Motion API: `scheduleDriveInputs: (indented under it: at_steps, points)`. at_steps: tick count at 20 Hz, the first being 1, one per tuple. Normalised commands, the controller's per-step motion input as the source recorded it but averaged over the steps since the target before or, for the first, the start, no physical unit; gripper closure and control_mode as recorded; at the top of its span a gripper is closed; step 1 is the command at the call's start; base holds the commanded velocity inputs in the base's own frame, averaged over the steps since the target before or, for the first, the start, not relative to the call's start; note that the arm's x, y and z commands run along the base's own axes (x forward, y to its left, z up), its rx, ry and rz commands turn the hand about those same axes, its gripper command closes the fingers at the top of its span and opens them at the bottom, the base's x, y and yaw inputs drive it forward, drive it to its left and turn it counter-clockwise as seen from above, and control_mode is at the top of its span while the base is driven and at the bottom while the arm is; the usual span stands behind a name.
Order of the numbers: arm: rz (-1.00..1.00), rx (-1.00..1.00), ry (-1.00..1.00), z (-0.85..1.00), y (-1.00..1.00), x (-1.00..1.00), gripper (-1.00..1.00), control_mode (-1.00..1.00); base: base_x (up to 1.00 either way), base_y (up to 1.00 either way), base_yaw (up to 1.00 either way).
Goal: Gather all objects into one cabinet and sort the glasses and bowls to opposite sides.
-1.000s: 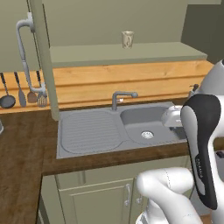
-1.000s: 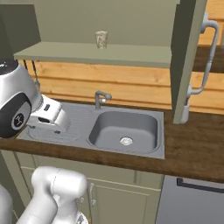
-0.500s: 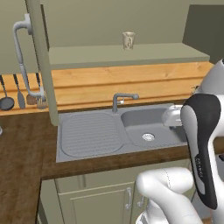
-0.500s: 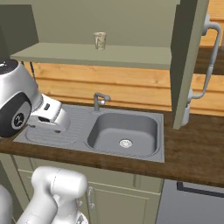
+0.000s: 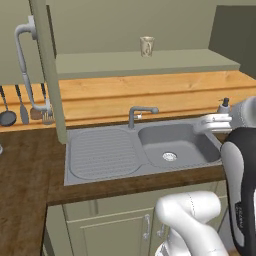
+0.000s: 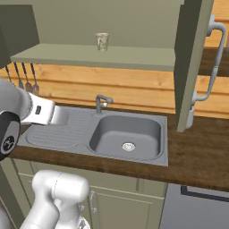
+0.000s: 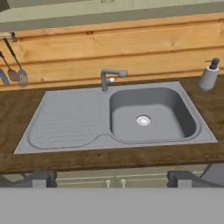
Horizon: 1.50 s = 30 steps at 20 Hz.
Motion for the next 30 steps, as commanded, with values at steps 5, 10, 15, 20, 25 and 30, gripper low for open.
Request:
scheduleDriveInputs:
  at_steps: [5, 10, 15, 20, 25, 30]
  points:
    - [0.0, 0.0, -0.32, 0.48, -0.01, 0.23, -1.0, -1.0, 0.0, 0.0, 0.0]
    - [0.0, 0.0, -0.1, 0.91, 0.0, 0.13, -1.0, -1.0, 0.0, 0.0, 0.0]
    - [0.0, -0.06, -0.17, 0.28, 0.1, 0.03, -1.0, -1.0, 0.0, 0.0, 0.0]
    - [0.0, -0.01, -0.02, 0.21, -0.02, 0.32, -1.0, -1.0, 0.0, 0.0, 0.0]
    - [0.0, -0.01, -0.01, 0.09, 0.0, 0.74, -1.0, -1.0, 0.0, 0.0, 0.0]
    - [0.0, 0.0, 0.0, 0.08, 0.0, 0.9, -1.0, -1.0, 0.0, 0.0, 0.0]
